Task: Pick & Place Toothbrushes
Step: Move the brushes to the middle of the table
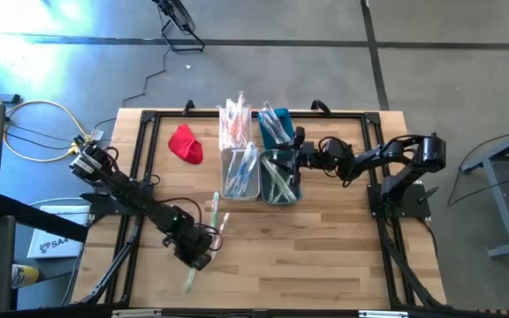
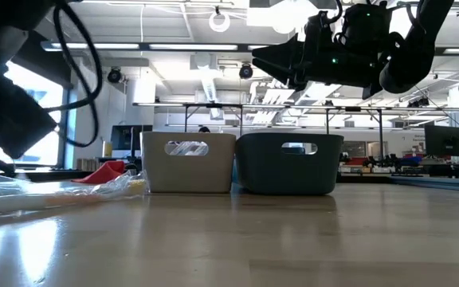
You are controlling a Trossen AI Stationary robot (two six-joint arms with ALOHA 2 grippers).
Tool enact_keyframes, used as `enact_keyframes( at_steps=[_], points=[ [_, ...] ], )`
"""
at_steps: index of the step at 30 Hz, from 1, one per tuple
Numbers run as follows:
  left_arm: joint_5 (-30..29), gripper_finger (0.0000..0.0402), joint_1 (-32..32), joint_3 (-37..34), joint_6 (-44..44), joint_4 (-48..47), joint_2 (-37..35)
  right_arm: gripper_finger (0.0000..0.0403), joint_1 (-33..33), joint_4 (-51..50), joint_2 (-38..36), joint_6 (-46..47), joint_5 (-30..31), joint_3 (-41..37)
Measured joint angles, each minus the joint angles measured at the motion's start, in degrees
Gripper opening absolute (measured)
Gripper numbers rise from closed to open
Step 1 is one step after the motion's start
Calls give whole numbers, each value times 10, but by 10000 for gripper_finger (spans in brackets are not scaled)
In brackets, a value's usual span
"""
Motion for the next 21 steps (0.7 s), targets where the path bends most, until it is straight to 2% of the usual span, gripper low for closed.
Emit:
enact_keyframes(
  at_steps=[6,11,16,21],
  points=[
    [-63,5,36,1,77,20,-1,204,0,0,0,0,0,0],
    [-87,5,84,1,166,27,0,204,0,0,0,0,0,0],
    [-60,5,120,0,262,30,1,204,0,0,0,0,0,0],
    [-26,5,137,-1,302,24,2,204,0,0,0,0,0,0]
  ],
)
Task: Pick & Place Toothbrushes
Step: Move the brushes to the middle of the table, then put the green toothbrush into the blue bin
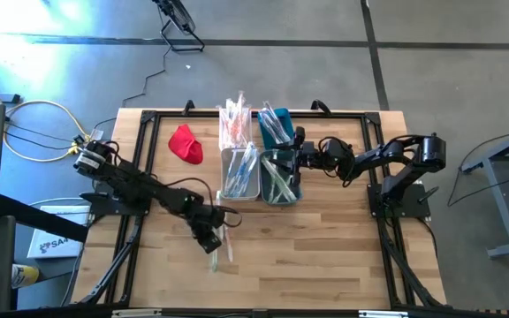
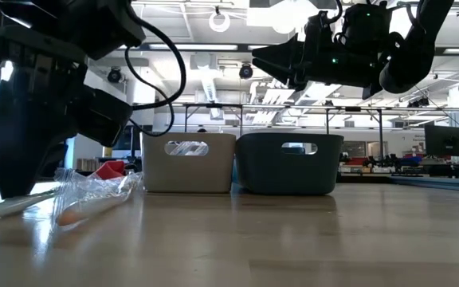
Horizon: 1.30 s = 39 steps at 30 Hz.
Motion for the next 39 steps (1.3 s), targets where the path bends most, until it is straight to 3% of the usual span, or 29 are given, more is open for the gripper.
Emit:
enact_keyframes(
  at_steps=[9,18,24,28,39],
  points=[
    [44,5,-13,0,4,-54,-1,204,0,0,0,0,0,0],
    [54,5,-15,0,61,-59,-2,204,0,0,0,0,0,0],
    [50,5,-8,-3,78,-150,-47,204,0,0,0,0,0,0],
    [1,5,6,-3,106,-215,-94,204,0,0,0,0,3,0],
    [-159,5,59,-1,306,-210,-207,204,0,-5,0,-2,34,0]
  ],
)
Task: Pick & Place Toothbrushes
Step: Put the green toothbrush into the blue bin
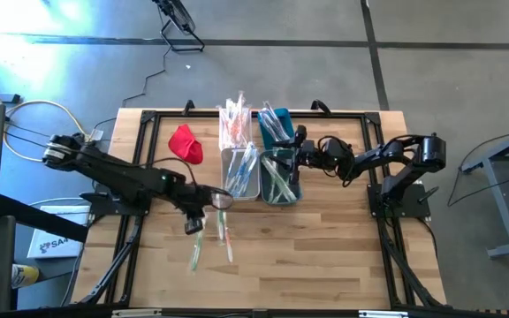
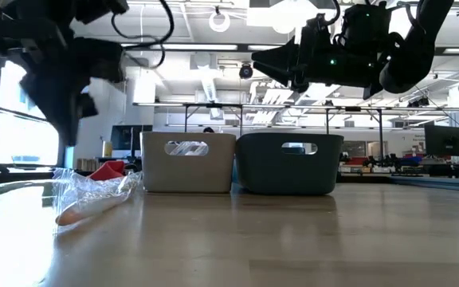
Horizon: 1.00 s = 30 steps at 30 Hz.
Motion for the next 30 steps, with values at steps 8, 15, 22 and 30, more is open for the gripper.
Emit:
enact_keyframes(
  at_steps=[8,15,22,30],
  points=[
    [-123,5,20,-4,96,-27,-86,203,0,-5,0,-1,12,0],
    [-209,5,19,-73,141,50,-185,204,0,-6,0,-2,12,0],
    [-218,5,19,-164,173,147,-296,203,0,-5,0,-3,12,0],
    [-209,5,19,-187,244,184,-410,204,0,-5,0,0,12,0]
  ],
)
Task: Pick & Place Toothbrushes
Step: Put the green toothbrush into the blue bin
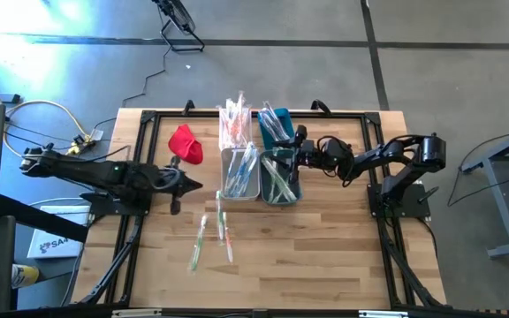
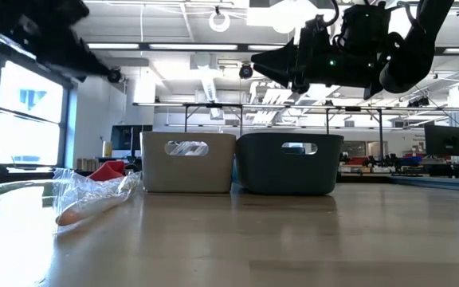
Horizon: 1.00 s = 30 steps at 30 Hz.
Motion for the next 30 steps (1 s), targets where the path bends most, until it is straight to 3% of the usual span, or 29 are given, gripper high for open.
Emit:
enact_keyframes(
  at_steps=[5,11,16,24,30],
  points=[
    [3,5,0,1,30,70,-59,204,0,-5,0,1,0,0],
    [3,5,0,1,30,53,-101,204,0,-10,0,4,0,0],
    [3,5,0,1,30,13,-103,203,0,-18,0,4,12,0],
    [2,5,0,1,49,-6,-94,204,0,-38,0,6,91,0],
    [2,5,0,1,62,-20,-95,203,1,-62,0,66,90,0]
  ],
)
